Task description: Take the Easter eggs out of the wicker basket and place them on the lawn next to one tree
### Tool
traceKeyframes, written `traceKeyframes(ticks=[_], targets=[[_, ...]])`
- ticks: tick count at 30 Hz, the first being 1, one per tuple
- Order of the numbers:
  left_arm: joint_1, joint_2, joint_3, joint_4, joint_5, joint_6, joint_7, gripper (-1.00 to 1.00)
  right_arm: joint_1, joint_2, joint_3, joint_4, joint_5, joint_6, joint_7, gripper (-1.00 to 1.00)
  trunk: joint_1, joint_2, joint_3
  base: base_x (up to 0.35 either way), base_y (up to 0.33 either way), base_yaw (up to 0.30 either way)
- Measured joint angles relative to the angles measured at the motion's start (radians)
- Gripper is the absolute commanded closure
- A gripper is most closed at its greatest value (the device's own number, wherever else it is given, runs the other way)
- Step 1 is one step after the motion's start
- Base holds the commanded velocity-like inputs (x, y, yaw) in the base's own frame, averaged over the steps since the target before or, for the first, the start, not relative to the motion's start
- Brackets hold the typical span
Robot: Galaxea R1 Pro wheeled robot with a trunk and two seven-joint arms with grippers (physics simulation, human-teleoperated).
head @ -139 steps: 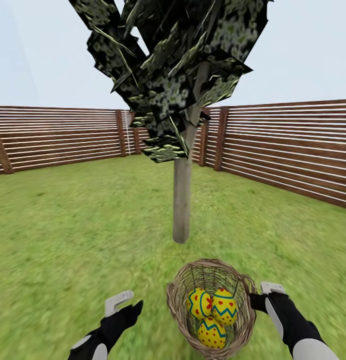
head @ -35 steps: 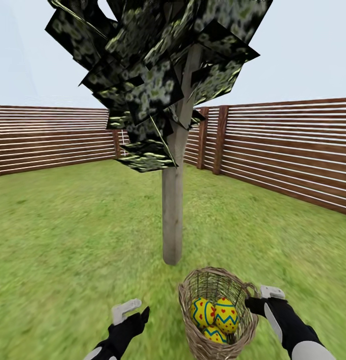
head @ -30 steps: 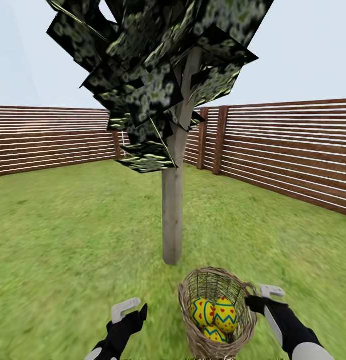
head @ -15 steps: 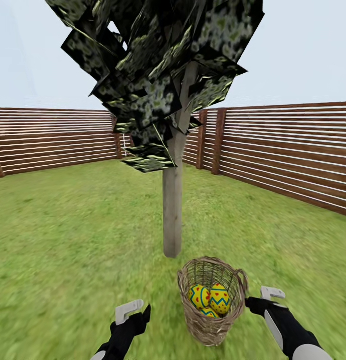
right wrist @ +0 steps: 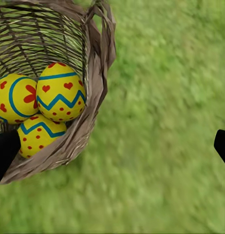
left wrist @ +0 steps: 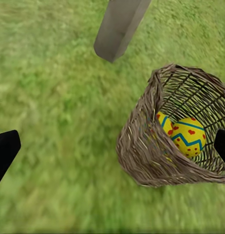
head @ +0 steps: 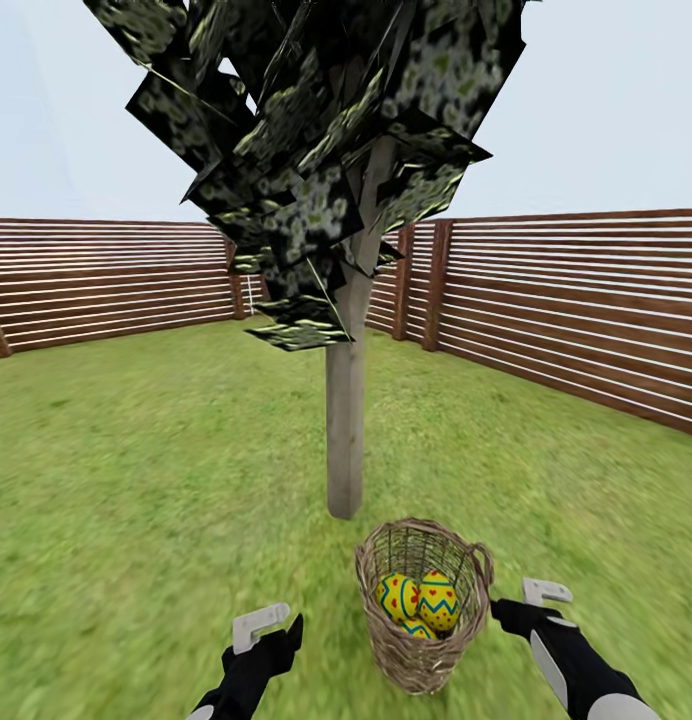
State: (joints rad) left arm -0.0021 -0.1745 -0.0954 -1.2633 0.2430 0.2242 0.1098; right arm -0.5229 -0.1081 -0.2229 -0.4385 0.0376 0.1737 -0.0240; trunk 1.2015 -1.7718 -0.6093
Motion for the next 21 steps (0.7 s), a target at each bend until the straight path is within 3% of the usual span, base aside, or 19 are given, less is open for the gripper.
traceKeyframes(ticks=[5, 21], targets=[[0.0, 0.0, 0.0, 0.001, -0.002, 0.0, 0.0, -1.0, 0.0, 0.0, 0.0, 0.002, 0.0, -0.008, 0.0, -1.0, -0.019, 0.035, 0.016, 0.0, 0.0, 0.0], [0.001, 0.0, -0.002, 0.001, -0.002, -0.033, -0.001, -1.0, 0.0, 0.004, 0.0, 0.007, 0.0, -0.009, -0.001, -1.0, -0.019, 0.035, 0.016, 0.0, 0.0, 0.0]])
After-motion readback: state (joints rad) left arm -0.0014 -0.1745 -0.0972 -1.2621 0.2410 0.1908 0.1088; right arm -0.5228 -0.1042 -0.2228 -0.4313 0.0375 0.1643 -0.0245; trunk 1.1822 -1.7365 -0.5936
